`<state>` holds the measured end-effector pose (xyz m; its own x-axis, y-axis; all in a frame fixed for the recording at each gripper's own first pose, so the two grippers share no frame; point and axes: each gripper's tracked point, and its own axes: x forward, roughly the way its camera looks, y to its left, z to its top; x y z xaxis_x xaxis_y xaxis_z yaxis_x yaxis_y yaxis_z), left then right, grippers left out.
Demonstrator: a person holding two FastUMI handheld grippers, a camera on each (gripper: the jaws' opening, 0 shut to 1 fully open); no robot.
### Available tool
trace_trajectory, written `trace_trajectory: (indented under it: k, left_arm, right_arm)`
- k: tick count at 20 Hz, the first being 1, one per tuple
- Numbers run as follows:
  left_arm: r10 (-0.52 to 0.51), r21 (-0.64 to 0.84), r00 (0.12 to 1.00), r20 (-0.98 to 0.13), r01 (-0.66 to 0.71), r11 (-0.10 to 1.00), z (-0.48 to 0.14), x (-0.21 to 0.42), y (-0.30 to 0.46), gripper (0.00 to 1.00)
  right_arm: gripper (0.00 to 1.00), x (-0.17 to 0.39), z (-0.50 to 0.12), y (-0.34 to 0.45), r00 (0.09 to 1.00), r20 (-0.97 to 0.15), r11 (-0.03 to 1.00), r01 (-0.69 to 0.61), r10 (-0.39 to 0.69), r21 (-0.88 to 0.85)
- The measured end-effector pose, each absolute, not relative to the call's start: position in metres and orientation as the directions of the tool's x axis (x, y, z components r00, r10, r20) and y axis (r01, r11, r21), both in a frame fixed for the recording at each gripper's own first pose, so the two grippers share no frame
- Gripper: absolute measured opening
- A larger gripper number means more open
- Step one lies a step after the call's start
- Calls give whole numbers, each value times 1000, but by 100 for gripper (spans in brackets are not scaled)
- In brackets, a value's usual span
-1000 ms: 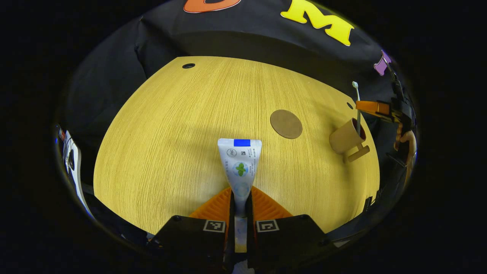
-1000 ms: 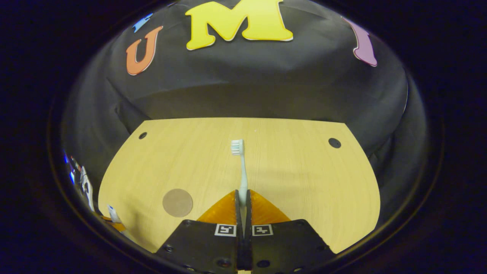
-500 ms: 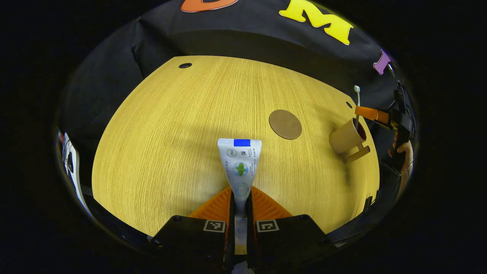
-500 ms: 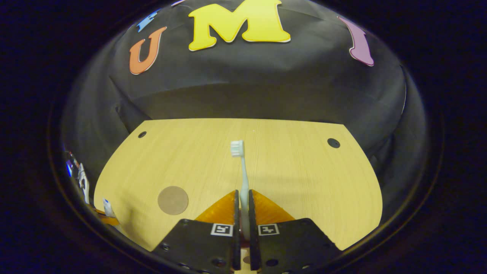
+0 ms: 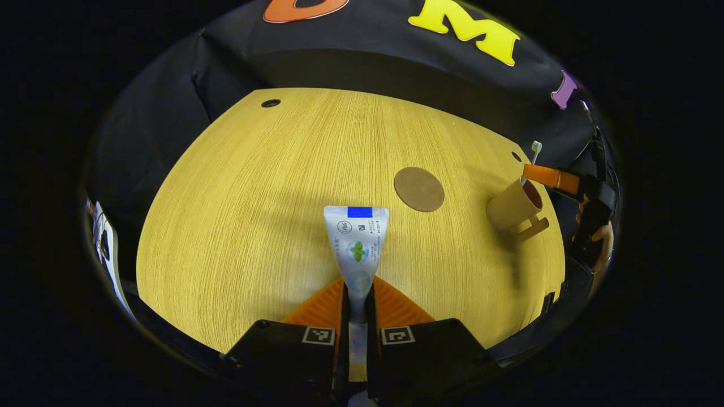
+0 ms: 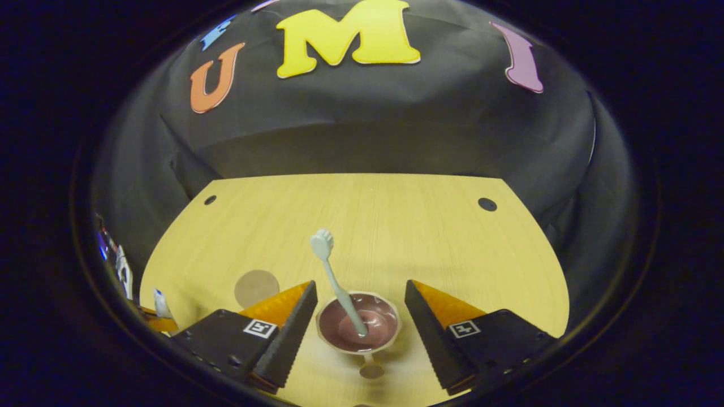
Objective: Put the toothbrush and toothpaste on the desktop into the cup, then pick up the cup and place it on the coaster on the desktop.
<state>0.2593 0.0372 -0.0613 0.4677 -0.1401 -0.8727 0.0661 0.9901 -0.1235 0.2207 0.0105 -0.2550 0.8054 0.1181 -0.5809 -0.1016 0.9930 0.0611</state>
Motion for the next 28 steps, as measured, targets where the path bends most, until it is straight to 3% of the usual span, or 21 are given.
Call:
trace_trajectory:
  k: [2, 12, 21, 27, 28]
  left_arm:
    - [-155, -128, 491, -858, 87, 988, -54, 265, 6, 16]
    - [-297, -181, 588, -752, 248, 952, -16, 299, -124, 16]
    - [-409, -126, 753, -515, 405, 906, 40, 352, -240, 16]
    - [-472, -134, 796, -378, 458, 879, 56, 376, -286, 15]
    - [-478, -125, 797, -370, 467, 875, 54, 377, -290, 15]
  right_arm:
    - [98, 211, -248, 0, 813, -571, 994, -90, 113, 67]
    - [96, 148, -220, -95, 838, -541, 991, 6, 69, 136]
    - [97, 98, -220, -192, 839, -544, 975, 124, -3, 186]
    - [94, 84, -227, -221, 829, -559, 969, 154, -20, 195]
    - [97, 81, -230, -223, 827, -562, 969, 156, -21, 194]
